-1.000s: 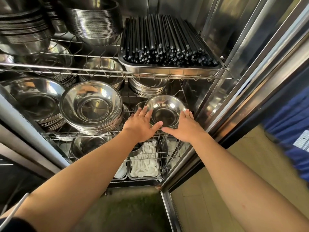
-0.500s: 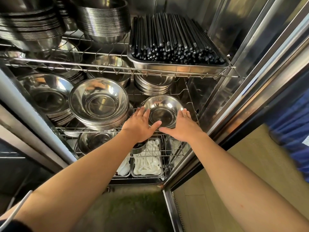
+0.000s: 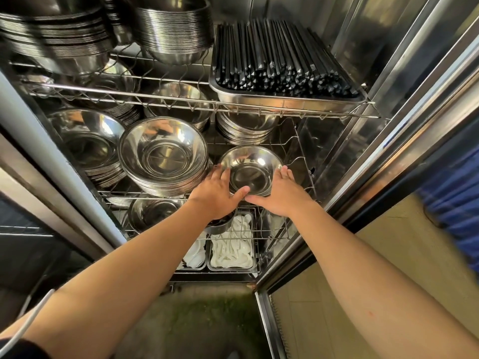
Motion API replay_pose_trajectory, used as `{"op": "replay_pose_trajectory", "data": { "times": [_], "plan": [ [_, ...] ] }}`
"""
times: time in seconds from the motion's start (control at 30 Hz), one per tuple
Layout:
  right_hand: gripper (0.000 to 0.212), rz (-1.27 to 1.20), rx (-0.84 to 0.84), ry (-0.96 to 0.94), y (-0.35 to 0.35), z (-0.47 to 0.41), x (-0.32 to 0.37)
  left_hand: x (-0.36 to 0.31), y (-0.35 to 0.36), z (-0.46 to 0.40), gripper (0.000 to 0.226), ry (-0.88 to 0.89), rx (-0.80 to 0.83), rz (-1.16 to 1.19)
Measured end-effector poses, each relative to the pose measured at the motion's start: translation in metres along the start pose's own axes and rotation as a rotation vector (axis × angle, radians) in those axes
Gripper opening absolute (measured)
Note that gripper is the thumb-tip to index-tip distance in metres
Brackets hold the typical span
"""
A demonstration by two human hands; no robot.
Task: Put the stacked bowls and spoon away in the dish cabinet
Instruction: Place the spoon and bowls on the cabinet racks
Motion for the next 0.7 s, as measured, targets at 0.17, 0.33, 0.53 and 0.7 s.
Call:
{"op": "replay_pose_trajectory", "data": {
  "times": [0.17,0.33,0.53,0.7],
  "plan": [
    [0.146,0.002,0.002,-0.006,0.0002,-0.0011,0.0008,0.0009,-0.0003,0.0014,0.1,-0.005,-0.007,0.014],
    [0.147,0.013,-0.005,-0.018,0.0007,-0.0021,0.0011,0.0022,0.0001,0.0027,0.101,-0.011,-0.011,0.014],
    [0.145,0.019,-0.011,-0.03,0.0021,-0.0036,0.0024,0.0037,-0.0024,0.0045,0.098,-0.027,-0.003,0.024],
    [0.123,-0.002,-0.035,-0.042,0.0021,-0.001,-0.0009,0.005,-0.0095,0.0094,0.09,-0.006,-0.035,0.032]
  ]
}}
Point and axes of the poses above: each hand's wrist, its own z-axis away from the middle knuckle, its own y-axis out of the palm, x = y × z, the point moved 6 cm from there along -z, towards the middle knuckle, and after that the axes turned 15 degrees about -y, right-handed, at the moved point
